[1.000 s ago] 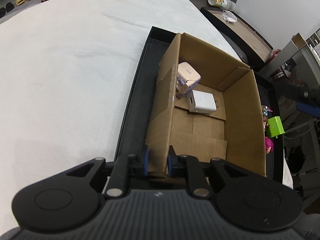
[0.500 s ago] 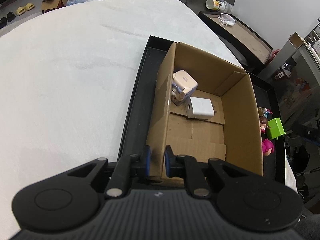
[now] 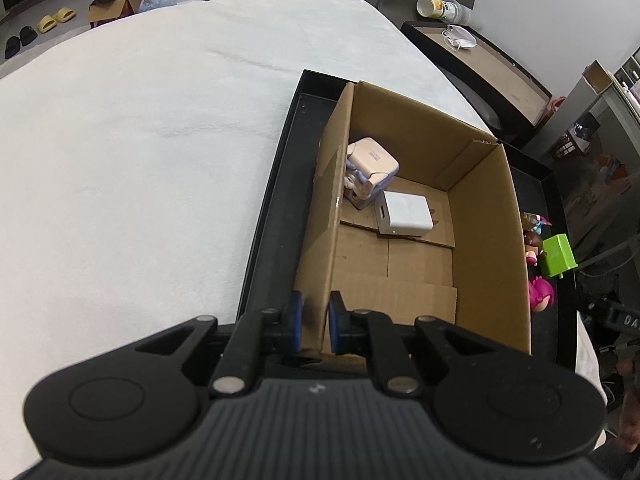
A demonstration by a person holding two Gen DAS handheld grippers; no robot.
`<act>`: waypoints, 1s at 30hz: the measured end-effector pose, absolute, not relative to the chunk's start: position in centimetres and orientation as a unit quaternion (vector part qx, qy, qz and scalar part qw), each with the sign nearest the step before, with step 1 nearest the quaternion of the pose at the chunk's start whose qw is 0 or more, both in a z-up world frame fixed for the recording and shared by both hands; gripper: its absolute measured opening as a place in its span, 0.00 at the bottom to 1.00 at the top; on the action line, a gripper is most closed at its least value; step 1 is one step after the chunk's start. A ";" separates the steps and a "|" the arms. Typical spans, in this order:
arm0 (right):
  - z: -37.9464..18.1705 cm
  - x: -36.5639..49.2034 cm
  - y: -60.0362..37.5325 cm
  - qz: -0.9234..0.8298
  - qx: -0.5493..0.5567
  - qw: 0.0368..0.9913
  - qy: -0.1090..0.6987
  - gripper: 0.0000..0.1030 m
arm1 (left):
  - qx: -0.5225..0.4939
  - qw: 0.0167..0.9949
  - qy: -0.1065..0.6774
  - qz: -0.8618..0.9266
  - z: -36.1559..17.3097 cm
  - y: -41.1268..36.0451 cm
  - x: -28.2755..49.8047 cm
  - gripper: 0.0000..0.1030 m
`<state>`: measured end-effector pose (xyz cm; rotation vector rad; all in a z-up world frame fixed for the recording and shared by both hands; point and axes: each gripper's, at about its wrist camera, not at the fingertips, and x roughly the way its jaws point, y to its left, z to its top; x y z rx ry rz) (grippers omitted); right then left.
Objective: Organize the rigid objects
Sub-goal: 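Grasp the pink dinosaur figure with the right gripper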
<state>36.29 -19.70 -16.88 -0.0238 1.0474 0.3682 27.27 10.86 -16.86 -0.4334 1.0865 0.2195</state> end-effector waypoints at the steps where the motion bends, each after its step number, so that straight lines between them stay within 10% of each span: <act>1: -17.3 36.3 -19.9 0.174 -0.010 0.847 0.502 0.82 | -0.202 0.828 0.513 0.104 -16.8 10.8 27.3 0.11; 30: -22.7 38.4 -19.1 0.186 -0.058 0.837 0.511 0.78 | -0.175 0.817 0.536 0.121 -17.3 10.1 28.6 0.11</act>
